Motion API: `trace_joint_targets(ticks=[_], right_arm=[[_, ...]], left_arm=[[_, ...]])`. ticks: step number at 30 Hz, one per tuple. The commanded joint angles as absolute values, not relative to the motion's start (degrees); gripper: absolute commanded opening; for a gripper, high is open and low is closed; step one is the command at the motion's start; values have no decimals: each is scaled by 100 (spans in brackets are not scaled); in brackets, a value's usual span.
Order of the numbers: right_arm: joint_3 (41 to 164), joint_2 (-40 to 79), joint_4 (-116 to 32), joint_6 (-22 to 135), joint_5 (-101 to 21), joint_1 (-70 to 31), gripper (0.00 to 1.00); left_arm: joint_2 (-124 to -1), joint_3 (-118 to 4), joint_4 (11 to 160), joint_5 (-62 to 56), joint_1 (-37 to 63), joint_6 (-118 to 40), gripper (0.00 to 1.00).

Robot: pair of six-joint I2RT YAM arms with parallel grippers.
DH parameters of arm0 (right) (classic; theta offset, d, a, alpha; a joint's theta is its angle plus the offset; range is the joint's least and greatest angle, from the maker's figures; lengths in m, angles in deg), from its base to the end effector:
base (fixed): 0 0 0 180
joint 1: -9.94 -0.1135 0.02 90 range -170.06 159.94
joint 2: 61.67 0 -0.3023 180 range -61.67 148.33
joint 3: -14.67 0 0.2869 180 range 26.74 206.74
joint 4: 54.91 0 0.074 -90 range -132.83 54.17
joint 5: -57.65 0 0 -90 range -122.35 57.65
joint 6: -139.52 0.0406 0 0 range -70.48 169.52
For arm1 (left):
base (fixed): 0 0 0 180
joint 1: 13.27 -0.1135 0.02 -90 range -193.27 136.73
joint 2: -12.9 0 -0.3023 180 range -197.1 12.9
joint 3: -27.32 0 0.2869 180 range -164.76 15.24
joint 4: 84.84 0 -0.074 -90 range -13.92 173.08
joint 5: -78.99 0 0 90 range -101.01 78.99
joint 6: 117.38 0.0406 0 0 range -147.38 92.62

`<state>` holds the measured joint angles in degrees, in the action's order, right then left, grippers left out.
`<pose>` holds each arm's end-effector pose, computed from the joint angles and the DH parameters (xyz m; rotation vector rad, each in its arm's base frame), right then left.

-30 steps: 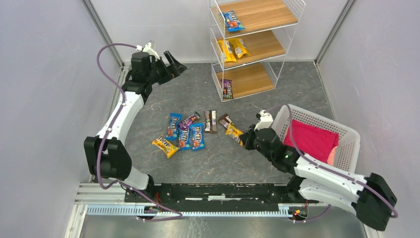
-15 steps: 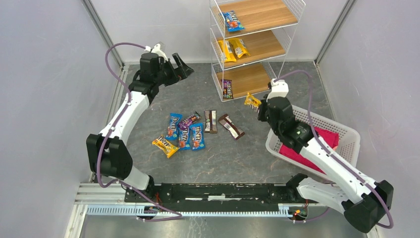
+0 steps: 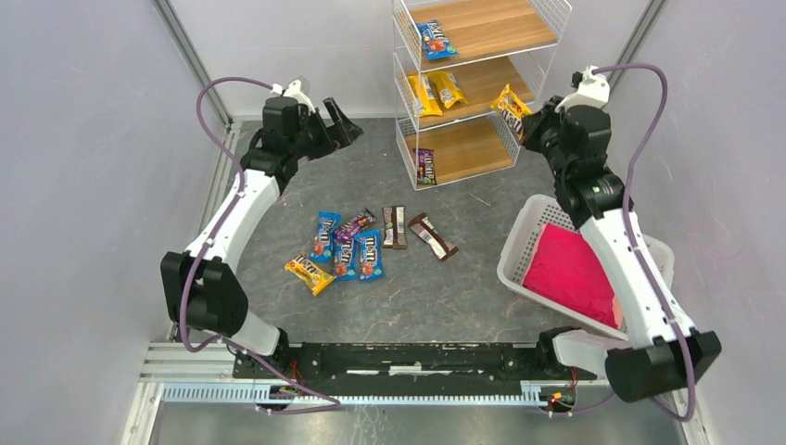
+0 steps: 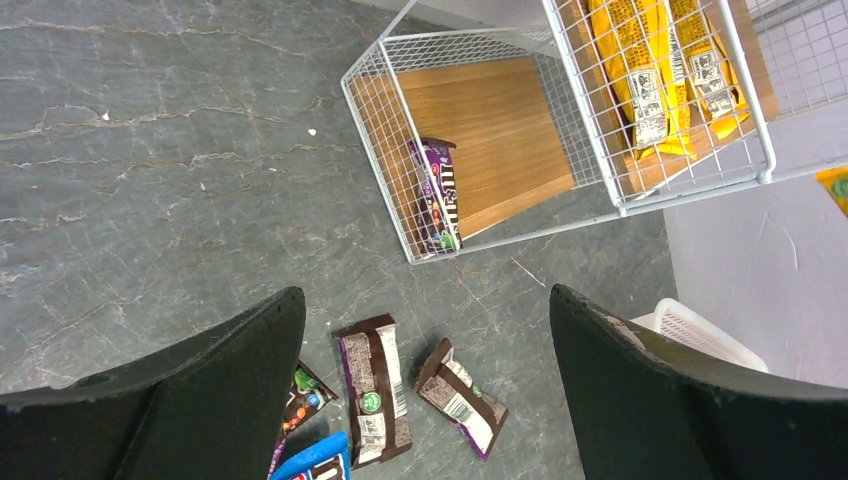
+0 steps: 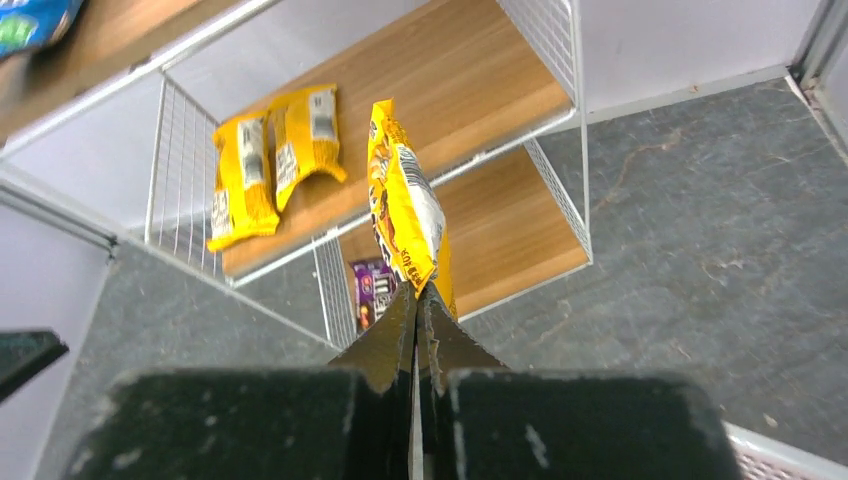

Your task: Place and organize the candy bags onto the shelf

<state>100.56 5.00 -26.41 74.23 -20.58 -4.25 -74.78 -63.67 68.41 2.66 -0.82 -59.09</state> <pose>0.2768 0.0615 0.4672 0.3101 1.7122 0.3221 0.3868 -0.0952 0.3870 -0.1827 2.0345 -0.7286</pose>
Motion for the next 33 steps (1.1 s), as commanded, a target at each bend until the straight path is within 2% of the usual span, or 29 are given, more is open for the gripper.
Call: trace_joint_targets(ticks=[1,7,16,20,33], right_arm=[[10514,1161,-3252,8036,-2729,-52,0],[10447,1738,-4411,8264,-2727,-33,0],[10808,2738,-4935,8750,-2701,-30,0],[10402,2903,-5840,9011,-2587,-34,0],[10414,3578,-6514,9637,-3022,-14,0]], left_arm=[[-7113,-6603,6877,143,-127,-5604,97],[-7097,-6572,6944,263,-173,-5692,97],[-7114,-6518,7055,488,-310,-5864,96],[-7116,-6513,7054,484,-341,-5867,96],[-7182,-6498,7078,533,-359,-5889,96]])
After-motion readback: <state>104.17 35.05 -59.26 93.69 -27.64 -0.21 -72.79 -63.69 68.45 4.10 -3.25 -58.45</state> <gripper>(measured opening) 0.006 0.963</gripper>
